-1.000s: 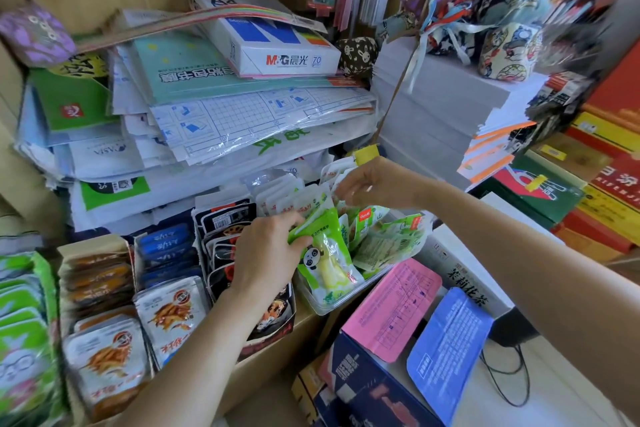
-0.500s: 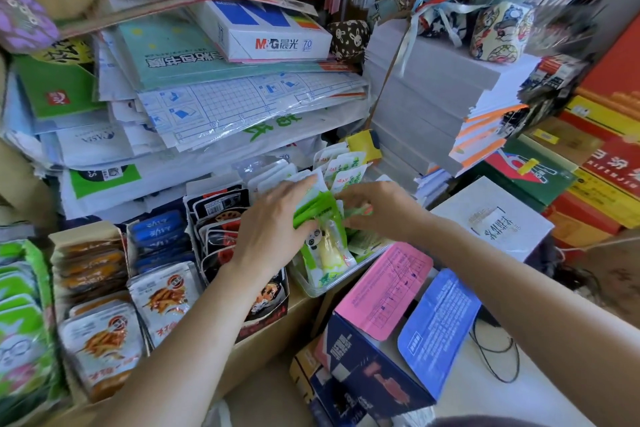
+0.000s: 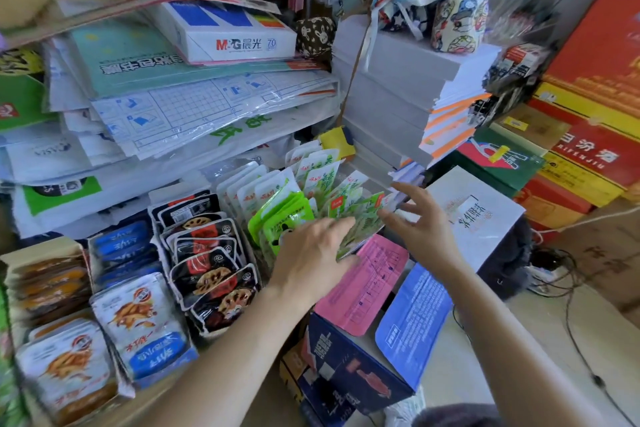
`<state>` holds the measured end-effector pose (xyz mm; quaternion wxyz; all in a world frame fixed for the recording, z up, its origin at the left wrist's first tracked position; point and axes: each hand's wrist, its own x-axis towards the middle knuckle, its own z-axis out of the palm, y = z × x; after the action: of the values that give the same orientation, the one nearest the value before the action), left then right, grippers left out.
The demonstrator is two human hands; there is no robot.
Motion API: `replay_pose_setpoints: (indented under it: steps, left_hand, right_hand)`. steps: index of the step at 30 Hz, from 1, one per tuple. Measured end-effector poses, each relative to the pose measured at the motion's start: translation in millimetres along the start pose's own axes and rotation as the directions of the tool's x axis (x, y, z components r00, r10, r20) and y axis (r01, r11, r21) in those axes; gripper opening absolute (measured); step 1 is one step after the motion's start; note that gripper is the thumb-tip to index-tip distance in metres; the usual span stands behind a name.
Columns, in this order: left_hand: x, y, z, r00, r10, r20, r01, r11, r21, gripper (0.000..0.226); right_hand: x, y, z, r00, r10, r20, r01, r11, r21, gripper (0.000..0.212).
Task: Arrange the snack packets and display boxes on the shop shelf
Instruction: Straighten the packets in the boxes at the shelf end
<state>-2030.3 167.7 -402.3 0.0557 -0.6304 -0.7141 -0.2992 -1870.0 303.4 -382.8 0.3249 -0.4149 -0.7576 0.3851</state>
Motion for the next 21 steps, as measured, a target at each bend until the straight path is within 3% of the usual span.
replay_pose_setpoints:
  steps: [3, 6, 8, 11, 16, 18, 21]
  left_hand:
    - [11, 5, 10, 1.0, -0.003, -0.024, 0.003, 1.0, -0.016, 0.035]
    - [19, 5, 20, 0.998, -0.027, -0.06, 0.022, 0.996, -0.081, 0.017]
    - [25, 3, 24, 0.994, -0.073, -0.083, 0.066, 0.995, -0.077, 0.013]
    - [39, 1, 21, 0.979, -0.143, -0.148, 0.14, 0.99, -0.032, 0.012]
    - [48, -10, 17, 0.961, -0.225, -0.16, 0.229, 0.973, 0.007, 0.018]
    - [48, -9, 15, 0.966, -0.213, -0.149, 0.217, 0.976, 0.015, 0.017]
    - [48, -5, 15, 0.968, -0.192, -0.16, 0.197, 0.98, 0.02, 0.017]
  right_hand:
    - [-5, 4, 5, 0.995, 0.1, 0.019, -0.101, 0.974, 0.205, 0.039]
    - [-4, 10, 3, 0.996, 0.085, 0.012, -0.085, 0.954, 0.287, 0.022]
    - [0, 19, 0, 1.0, 0.026, -0.006, -0.023, 0.97, 0.243, 0.02]
    - [9, 29, -2, 1.0, -0.029, -0.011, 0.03, 0.994, 0.104, 0.038]
    - [30, 36, 7, 0.994, 0.05, 0.1, -0.059, 0.995, 0.08, 0.075]
    - [36, 40, 12, 0.994, 0.048, 0.102, -0.058, 0.994, 0.092, 0.072]
    - [39, 43, 17, 0.996, 0.027, 0.083, -0.034, 0.997, 0.076, 0.053]
